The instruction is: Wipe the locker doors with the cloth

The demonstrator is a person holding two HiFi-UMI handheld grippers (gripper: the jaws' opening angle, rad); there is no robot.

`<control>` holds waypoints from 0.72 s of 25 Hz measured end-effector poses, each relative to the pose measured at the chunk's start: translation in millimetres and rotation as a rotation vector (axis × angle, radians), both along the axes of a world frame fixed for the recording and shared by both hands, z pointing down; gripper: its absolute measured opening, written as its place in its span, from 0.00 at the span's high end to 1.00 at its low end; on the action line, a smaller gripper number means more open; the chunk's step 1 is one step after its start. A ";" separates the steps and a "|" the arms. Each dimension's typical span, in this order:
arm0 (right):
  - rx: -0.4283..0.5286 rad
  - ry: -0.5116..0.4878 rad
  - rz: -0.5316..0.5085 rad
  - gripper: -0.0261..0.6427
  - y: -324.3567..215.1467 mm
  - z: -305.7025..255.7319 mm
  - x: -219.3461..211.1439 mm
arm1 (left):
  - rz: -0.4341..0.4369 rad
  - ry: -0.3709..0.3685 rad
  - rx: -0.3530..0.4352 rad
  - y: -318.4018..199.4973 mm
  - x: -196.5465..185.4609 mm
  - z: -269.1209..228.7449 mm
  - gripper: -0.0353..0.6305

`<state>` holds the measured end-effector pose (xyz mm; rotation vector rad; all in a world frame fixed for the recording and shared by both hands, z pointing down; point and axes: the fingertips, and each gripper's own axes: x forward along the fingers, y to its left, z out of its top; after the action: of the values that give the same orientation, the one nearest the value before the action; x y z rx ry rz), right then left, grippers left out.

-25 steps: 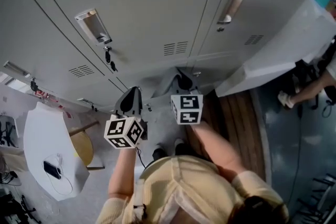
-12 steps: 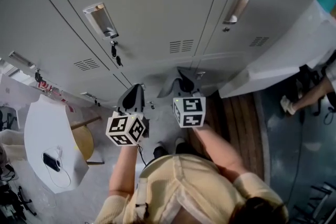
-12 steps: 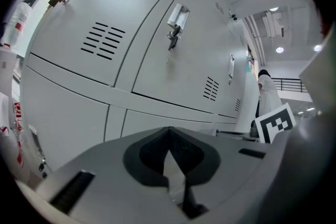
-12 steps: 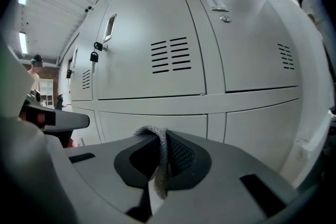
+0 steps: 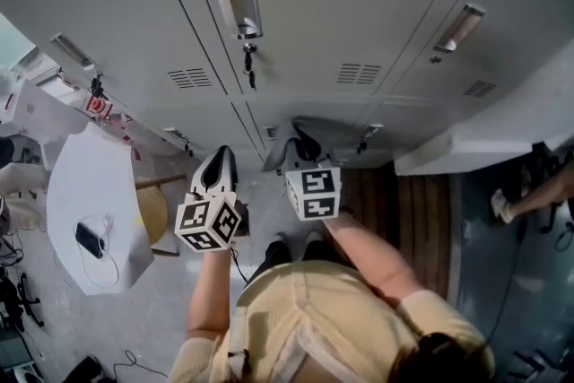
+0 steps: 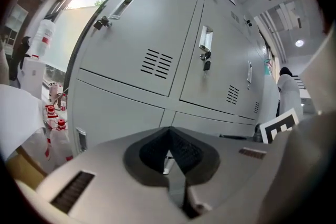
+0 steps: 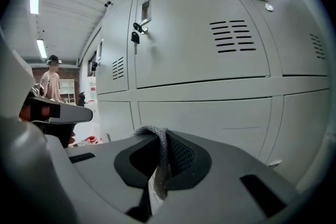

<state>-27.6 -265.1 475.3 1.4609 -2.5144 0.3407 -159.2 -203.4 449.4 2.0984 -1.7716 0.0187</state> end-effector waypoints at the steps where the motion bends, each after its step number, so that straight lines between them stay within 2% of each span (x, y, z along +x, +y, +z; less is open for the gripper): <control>1: -0.003 0.001 -0.014 0.95 1.1 1.7 -7.8 | -0.018 0.001 -0.001 4.2 -7.2 0.3 0.97; 5: -0.004 0.021 -0.061 0.95 4.2 10.9 -34.7 | -0.085 0.009 -0.005 20.4 -32.6 1.4 0.97; 11: -0.006 0.041 -0.100 0.95 -0.2 25.4 -63.8 | -0.138 0.007 -0.003 34.7 -53.9 1.4 0.97; 18: -0.008 0.077 -0.109 0.95 -12.4 37.8 -78.2 | -0.120 0.022 -0.032 34.1 -49.2 14.5 0.97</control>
<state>-105.8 -277.5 513.1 1.3016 -2.5155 0.2701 -208.4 -169.3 464.0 1.9592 -1.8686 -0.0087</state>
